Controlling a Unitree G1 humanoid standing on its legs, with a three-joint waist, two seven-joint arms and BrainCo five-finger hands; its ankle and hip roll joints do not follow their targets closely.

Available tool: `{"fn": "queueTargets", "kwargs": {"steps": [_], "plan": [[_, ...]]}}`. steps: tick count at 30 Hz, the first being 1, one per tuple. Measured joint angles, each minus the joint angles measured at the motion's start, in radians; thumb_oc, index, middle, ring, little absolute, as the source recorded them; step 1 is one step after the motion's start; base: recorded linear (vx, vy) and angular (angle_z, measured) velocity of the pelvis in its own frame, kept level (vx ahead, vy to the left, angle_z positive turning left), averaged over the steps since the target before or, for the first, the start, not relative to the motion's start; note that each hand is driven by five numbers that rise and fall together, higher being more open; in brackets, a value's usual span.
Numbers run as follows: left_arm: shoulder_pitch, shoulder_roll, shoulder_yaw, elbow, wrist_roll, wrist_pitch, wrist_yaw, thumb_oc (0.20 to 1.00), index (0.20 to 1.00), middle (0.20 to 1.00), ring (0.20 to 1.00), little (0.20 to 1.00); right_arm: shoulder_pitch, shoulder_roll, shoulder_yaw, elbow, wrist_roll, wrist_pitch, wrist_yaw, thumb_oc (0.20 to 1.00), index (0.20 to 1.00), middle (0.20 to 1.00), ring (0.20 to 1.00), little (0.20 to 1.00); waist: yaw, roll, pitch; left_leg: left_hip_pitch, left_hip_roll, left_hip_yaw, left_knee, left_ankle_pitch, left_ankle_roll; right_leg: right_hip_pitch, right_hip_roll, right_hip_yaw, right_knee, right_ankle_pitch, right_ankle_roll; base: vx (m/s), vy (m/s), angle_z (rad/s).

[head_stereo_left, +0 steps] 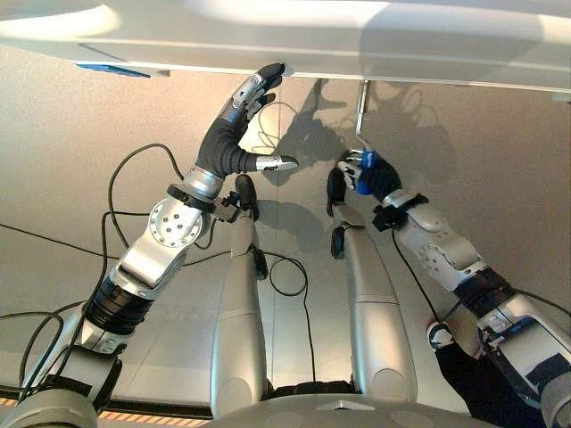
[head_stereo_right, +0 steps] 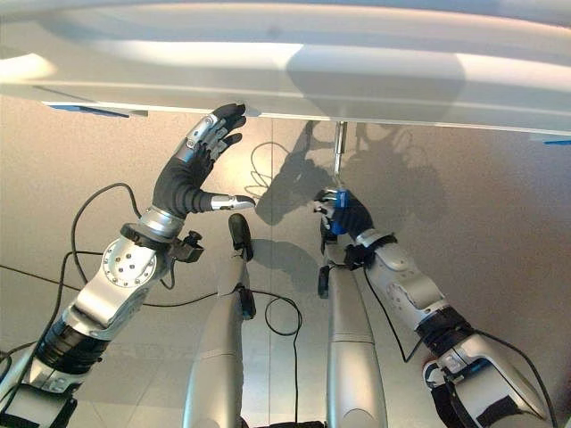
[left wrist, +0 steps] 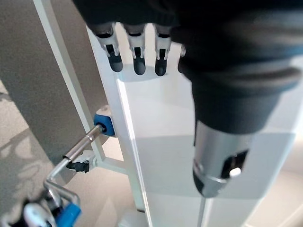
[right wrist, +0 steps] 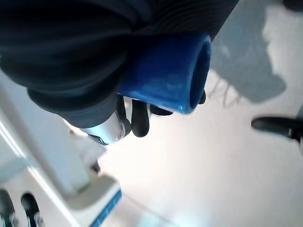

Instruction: Raise the hospital bed

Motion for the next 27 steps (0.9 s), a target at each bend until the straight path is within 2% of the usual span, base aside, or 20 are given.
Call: {"fn": "queueTargets", "kwargs": {"steps": [5,10,12,14,15,18,19,21,22,23,27], "plan": [[0.006,0.010,0.002,0.000,-0.044,-0.001,-0.013,1.000,1.000,1.000,1.000,1.000,-0.032,0.019,0.007,0.020,0.003,0.026,-0.007,0.200,0.200,0.200,0.200,0.200,0.030,0.000,0.000,-0.015,-0.009,-0.017,0.004,0.003,0.000,-0.003,-0.009,-0.006,-0.001,-0.003,0.004,0.00,0.022,0.08],[0.014,0.040,0.002,0.000,-0.066,-0.001,-0.029,1.000,1.000,1.000,1.000,1.000,-0.044,0.020,0.009,0.027,0.001,0.033,-0.007,0.200,0.200,0.200,0.200,0.200,0.029,0.000,0.000,-0.016,-0.014,-0.018,0.004,0.005,0.003,-0.002,-0.018,-0.008,0.000,-0.003,0.005,0.00,0.034,0.02],[0.014,0.036,0.000,0.000,-0.071,-0.001,-0.033,1.000,1.000,1.000,1.000,1.000,-0.072,0.049,0.019,0.082,-0.012,0.033,-0.005,0.200,0.200,0.200,0.200,0.200,0.030,0.001,0.000,-0.010,-0.012,-0.019,0.005,0.006,0.002,0.004,-0.017,-0.009,0.002,-0.003,0.005,0.00,0.025,0.00],[0.015,0.024,0.003,0.000,-0.096,-0.003,-0.040,1.000,1.000,1.000,1.000,1.000,-0.148,0.155,0.026,0.274,-0.045,0.015,0.010,0.200,0.200,0.200,0.200,0.200,0.035,0.002,0.000,-0.002,-0.011,-0.022,0.007,0.007,0.000,0.011,-0.015,-0.012,0.006,-0.003,0.004,0.01,0.038,0.00],[0.013,0.016,-0.001,-0.001,-0.105,-0.004,-0.043,1.000,1.000,1.000,1.000,1.000,-0.218,0.234,0.027,0.438,-0.061,0.014,0.009,0.200,0.200,0.200,0.200,0.200,0.041,0.003,0.000,0.001,-0.010,-0.024,0.007,0.009,-0.002,0.013,-0.015,-0.012,0.007,-0.003,0.003,0.00,0.000,0.00],[0.016,-0.016,-0.011,-0.016,-0.117,-0.017,-0.050,1.000,1.000,1.000,1.000,1.000,-0.277,0.271,0.004,0.591,-0.093,-0.002,0.002,0.200,0.200,0.200,0.200,0.200,0.081,0.004,0.000,-0.006,-0.010,-0.028,0.006,0.015,-0.004,0.004,-0.014,-0.013,0.010,-0.002,0.002,0.00,0.011,0.02],[0.015,-0.017,-0.018,-0.027,-0.139,-0.017,-0.050,1.000,1.000,1.000,1.000,1.000,-0.337,0.306,-0.006,0.745,-0.129,0.000,-0.017,0.200,0.200,0.200,0.200,0.200,0.091,0.008,0.000,-0.012,-0.010,-0.037,0.005,0.017,-0.005,0.002,-0.014,-0.018,0.010,-0.004,0.003,-0.01,0.021,0.08],[-0.004,-0.033,-0.050,-0.033,-0.154,-0.021,-0.055,1.000,1.000,1.000,1.000,1.000,-0.396,0.305,-0.039,0.891,-0.184,0.016,-0.044,0.200,0.200,0.200,0.200,0.200,0.115,0.030,-0.001,-0.030,-0.013,-0.047,0.005,0.021,-0.004,-0.009,-0.018,-0.028,0.014,-0.006,0.004,0.00,0.030,0.15],[-0.004,-0.032,-0.056,-0.038,-0.156,-0.021,-0.061,1.000,1.000,1.000,1.000,1.000,-0.397,0.291,-0.048,0.896,-0.194,0.018,-0.047,0.200,0.200,0.200,0.200,0.200,0.127,0.032,-0.001,-0.037,-0.016,-0.049,0.002,0.023,-0.003,-0.019,-0.018,-0.029,0.018,-0.007,0.005,0.00,0.031,0.15],[-0.010,-0.034,-0.070,-0.038,-0.161,-0.021,-0.066,1.000,1.000,1.000,1.000,1.000,-0.414,0.285,-0.117,0.954,-0.208,0.013,-0.049,0.200,0.200,0.200,0.200,0.200,0.138,0.039,-0.001,-0.052,-0.021,-0.051,0.002,0.026,-0.002,-0.036,-0.024,-0.028,0.026,-0.008,0.004,0.00,0.021,0.11],[-0.015,-0.033,-0.108,-0.042,-0.175,-0.019,-0.073,1.000,1.000,1.000,1.000,1.000,-0.427,0.234,-0.165,1.034,-0.214,0.012,-0.066,0.200,0.200,0.200,0.200,0.200,0.161,0.068,0.000,-0.078,-0.040,-0.060,0.001,0.033,0.004,-0.061,-0.041,-0.029,0.040,-0.012,0.010,0.01,0.024,0.13]]}}
